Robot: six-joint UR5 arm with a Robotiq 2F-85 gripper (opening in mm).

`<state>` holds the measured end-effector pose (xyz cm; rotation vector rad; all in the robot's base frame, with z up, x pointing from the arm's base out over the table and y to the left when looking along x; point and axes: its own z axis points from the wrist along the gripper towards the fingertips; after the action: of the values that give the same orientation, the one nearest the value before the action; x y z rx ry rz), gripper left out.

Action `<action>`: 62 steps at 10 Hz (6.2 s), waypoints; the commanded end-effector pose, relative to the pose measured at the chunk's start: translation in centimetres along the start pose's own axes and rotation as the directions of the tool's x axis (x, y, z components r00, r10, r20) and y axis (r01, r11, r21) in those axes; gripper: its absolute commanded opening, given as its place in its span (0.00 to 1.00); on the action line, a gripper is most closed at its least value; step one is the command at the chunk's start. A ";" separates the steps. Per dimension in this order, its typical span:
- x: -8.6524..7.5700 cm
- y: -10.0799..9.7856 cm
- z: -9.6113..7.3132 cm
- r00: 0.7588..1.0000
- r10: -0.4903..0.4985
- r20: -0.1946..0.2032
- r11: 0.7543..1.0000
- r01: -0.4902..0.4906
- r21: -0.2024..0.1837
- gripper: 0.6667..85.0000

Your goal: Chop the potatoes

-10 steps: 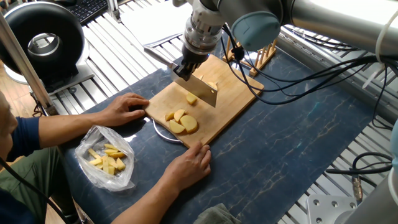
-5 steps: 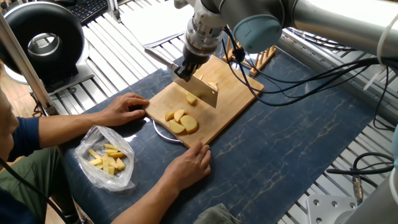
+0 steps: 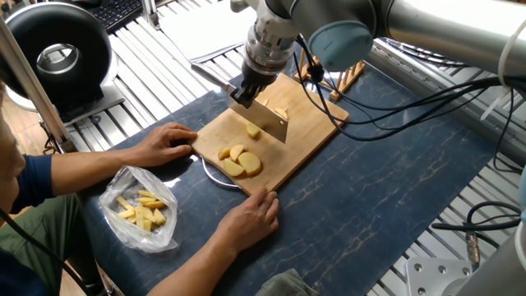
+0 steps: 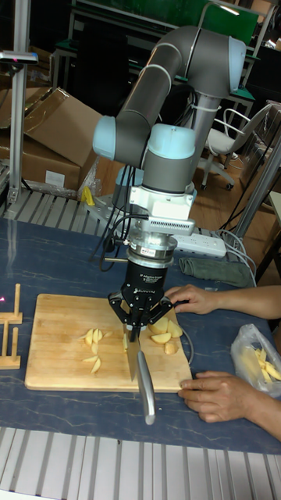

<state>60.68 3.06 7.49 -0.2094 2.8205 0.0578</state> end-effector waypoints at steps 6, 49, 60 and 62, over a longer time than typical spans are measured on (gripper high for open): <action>0.2 -0.5 0.6 0.999 0.001 0.053 1.000 0.000 -0.008 0.00; 0.3 0.5 -1.5 1.000 0.003 0.005 1.000 -0.003 -0.018 0.00; 0.3 0.6 -0.6 1.000 0.007 0.019 1.000 -0.007 -0.013 0.00; 0.3 0.6 -0.5 1.000 0.005 0.021 1.000 -0.005 -0.011 0.00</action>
<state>60.08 3.51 7.84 -0.2158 2.8049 0.0648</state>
